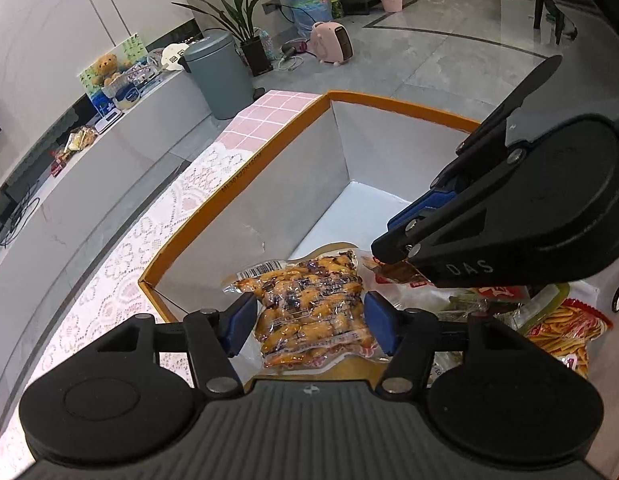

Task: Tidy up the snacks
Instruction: 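Open both grippers to drop the nut pack and meat packet into the box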

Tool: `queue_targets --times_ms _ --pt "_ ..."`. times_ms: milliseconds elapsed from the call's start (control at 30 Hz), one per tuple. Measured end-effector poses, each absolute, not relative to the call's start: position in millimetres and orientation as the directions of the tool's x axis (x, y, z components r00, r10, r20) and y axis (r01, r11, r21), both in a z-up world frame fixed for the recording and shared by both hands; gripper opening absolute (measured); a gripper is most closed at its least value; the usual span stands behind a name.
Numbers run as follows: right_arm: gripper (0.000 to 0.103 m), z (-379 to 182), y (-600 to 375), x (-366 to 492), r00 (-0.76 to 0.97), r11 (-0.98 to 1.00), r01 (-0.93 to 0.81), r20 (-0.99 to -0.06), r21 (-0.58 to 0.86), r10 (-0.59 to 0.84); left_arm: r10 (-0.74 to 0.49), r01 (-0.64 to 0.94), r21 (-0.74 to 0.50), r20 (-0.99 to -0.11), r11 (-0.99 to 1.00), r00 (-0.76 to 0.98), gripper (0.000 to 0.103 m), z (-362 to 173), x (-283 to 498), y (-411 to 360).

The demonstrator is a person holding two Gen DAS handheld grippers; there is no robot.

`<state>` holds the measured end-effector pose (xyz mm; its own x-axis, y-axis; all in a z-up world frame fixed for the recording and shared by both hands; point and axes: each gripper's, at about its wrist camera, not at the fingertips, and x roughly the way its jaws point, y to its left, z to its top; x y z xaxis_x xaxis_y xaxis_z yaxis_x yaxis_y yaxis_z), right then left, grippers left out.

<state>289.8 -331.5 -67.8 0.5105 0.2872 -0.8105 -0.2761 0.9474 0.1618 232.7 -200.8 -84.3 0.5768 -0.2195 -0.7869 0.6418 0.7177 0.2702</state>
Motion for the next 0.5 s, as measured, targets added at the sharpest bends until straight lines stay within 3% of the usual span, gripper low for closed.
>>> queue_targets --times_ms 167,233,367,433,500 --pt "0.012 -67 -330 294 0.49 0.945 -0.268 -0.818 0.187 0.301 -0.212 0.646 0.284 -0.788 0.709 0.578 0.075 -80 229 -198" --pt "0.02 -67 -328 294 0.48 0.946 -0.265 -0.825 0.187 0.298 -0.212 0.647 0.285 -0.787 0.707 0.579 0.075 -77 226 -196" --pt "0.025 -64 -324 292 0.481 0.948 -0.266 -0.828 0.177 0.29 -0.215 0.641 0.287 -0.78 0.712 0.588 0.078 -69 221 -191" --pt "0.036 -60 -323 290 0.486 0.949 -0.265 -0.826 0.172 0.286 -0.224 0.636 0.271 -0.779 0.723 0.586 0.078 -63 217 -187" --pt "0.04 -55 -322 286 0.49 0.951 -0.264 -0.827 0.158 0.274 -0.235 0.628 0.246 -0.779 0.738 0.581 0.078 -57 215 -182"
